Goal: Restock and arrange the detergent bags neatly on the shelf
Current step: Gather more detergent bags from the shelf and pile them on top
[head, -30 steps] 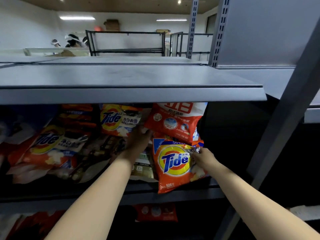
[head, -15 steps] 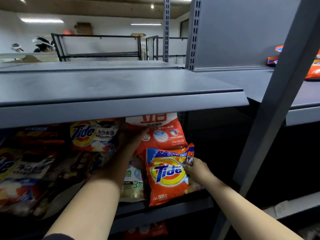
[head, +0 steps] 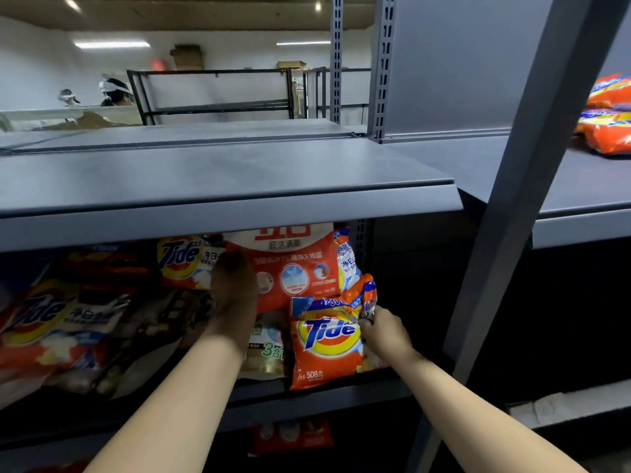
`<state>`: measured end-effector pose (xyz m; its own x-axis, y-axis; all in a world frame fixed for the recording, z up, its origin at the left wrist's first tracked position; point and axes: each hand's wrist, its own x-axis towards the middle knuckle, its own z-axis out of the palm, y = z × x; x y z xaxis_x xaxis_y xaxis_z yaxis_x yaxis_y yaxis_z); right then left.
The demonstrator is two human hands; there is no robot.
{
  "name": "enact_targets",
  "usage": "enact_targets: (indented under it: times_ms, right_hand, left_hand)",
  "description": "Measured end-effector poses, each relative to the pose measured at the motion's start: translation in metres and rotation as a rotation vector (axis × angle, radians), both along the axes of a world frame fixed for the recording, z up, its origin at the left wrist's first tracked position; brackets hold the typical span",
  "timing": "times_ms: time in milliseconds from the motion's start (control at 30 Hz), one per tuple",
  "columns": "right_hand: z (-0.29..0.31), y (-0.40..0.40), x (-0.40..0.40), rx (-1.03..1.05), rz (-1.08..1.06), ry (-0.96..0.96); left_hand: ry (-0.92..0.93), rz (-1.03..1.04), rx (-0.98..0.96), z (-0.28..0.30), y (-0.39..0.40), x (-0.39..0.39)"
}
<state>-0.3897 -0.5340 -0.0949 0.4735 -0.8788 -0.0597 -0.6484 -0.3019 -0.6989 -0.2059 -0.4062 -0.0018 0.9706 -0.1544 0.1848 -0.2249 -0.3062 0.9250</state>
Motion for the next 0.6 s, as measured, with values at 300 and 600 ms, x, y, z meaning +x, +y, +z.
enact_targets:
  times_ms: [300, 600]
  right_hand:
    - [0.009, 0.033, -0.020, 0.007, -0.121, -0.240]
    - [0.056, 0.107, -0.071, -0.313, -0.210, -0.247]
  left_hand:
    - [0.048, 0.274, -0.074, 0.021, 0.088, -0.029]
    - [-0.003, 0.232, -0.164, 0.028, 0.132, -0.067]
